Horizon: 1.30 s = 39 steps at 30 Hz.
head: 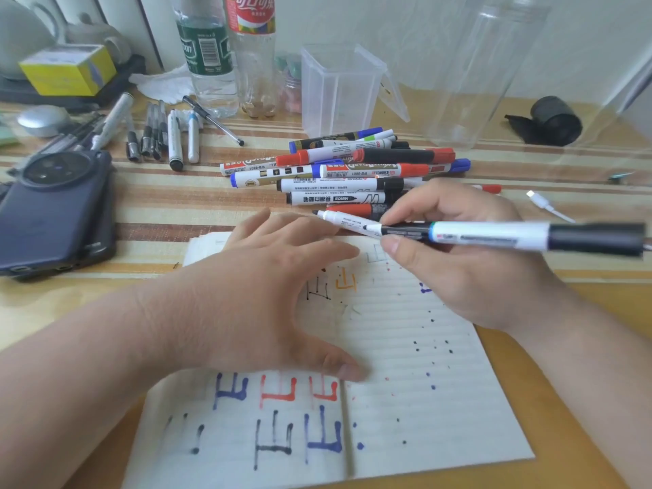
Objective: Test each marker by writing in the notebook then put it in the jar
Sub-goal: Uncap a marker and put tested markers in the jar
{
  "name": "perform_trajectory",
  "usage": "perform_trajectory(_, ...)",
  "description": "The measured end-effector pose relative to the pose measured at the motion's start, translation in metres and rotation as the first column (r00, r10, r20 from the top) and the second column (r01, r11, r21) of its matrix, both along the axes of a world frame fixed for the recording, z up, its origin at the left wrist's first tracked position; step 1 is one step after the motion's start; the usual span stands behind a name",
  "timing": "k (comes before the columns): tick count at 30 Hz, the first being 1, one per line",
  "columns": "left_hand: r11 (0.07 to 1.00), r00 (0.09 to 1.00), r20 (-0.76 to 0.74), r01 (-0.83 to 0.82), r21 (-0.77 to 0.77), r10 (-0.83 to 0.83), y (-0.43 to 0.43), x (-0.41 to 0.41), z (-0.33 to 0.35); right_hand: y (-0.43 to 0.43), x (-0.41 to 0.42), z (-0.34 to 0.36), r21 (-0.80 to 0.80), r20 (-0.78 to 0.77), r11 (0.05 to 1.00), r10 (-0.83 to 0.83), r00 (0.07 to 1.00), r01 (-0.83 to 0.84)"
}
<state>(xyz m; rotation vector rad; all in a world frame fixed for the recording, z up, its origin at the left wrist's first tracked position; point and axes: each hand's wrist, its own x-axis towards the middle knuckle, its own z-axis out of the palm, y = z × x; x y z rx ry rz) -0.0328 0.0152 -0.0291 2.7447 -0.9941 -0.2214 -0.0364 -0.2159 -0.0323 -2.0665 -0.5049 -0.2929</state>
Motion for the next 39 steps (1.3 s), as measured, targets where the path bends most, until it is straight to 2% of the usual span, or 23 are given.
perform_trajectory(2,0.995,0.997,0.078,0.03,-0.099,-0.022,0.0,0.001,0.0,0.001,-0.001,0.0,-0.062,0.101,0.996,-0.049,0.994,0.056)
perform_trajectory(5,0.912,0.996,0.087,0.043,-0.409,-0.008,0.003,0.002,0.005,0.001,0.002,0.001,-0.204,0.276,0.971,-0.061,0.959,0.12)
perform_trajectory(7,0.788,0.998,-0.018,0.03,-0.615,-0.053,0.004,0.0,0.009,0.003,0.003,0.001,-0.293,0.327,0.94,-0.075,0.942,0.176)
perform_trajectory(9,0.687,0.978,-0.183,-0.066,-0.723,-0.099,0.004,-0.005,0.011,0.006,0.0,0.003,-0.422,0.361,0.853,-0.153,0.92,0.307)
perform_trajectory(11,0.691,0.954,-0.283,-0.142,-0.709,-0.094,0.002,-0.008,0.011,0.009,-0.003,0.008,-0.574,0.353,0.687,-0.284,0.891,0.446)
perform_trajectory(13,0.757,0.945,-0.328,-0.208,-0.62,-0.008,-0.004,-0.01,0.01,0.011,-0.004,0.013,-0.674,0.328,0.555,-0.368,0.87,0.488)
perform_trajectory(16,0.813,0.954,-0.246,-0.276,-0.513,0.169,-0.011,-0.009,0.009,0.01,-0.005,0.016,-0.717,0.306,0.505,-0.392,0.867,0.481)
perform_trajectory(19,0.809,0.957,-0.189,-0.288,-0.513,0.221,-0.011,-0.006,0.008,0.009,-0.005,0.016,-0.671,0.351,0.52,-0.405,0.844,0.529)
perform_trajectory(23,0.879,0.968,0.025,-0.218,-0.423,0.252,-0.009,-0.001,0.004,0.011,-0.003,0.014,-0.582,0.439,0.605,-0.329,0.836,0.544)
perform_trajectory(28,0.93,0.979,0.084,-0.147,-0.336,0.185,-0.012,-0.001,0.001,0.017,-0.005,0.015,-0.551,0.507,0.634,-0.262,0.822,0.542)
perform_trajectory(32,0.906,0.966,0.16,-0.123,-0.406,0.202,-0.013,0.002,0.002,0.017,-0.005,0.012,-0.544,0.513,0.651,-0.241,0.824,0.529)
perform_trajectory(34,0.888,0.965,0.15,-0.127,-0.442,0.213,-0.015,0.002,0.005,0.014,-0.003,0.011,-0.535,0.51,0.663,-0.241,0.826,0.523)
perform_trajectory(36,0.861,0.974,0.072,-0.155,-0.485,0.215,-0.015,-0.001,0.006,0.01,-0.003,0.013,-0.514,0.507,0.674,-0.26,0.822,0.531)
perform_trajectory(38,0.806,0.97,-0.146,-0.242,-0.54,0.194,-0.011,-0.004,0.006,0.003,-0.001,0.015,-0.473,0.465,0.701,-0.316,0.827,0.534)
perform_trajectory(39,0.762,0.952,-0.262,-0.285,-0.582,0.156,-0.009,-0.004,0.003,-0.001,0.001,0.016,-0.413,0.408,0.746,-0.362,0.838,0.523)
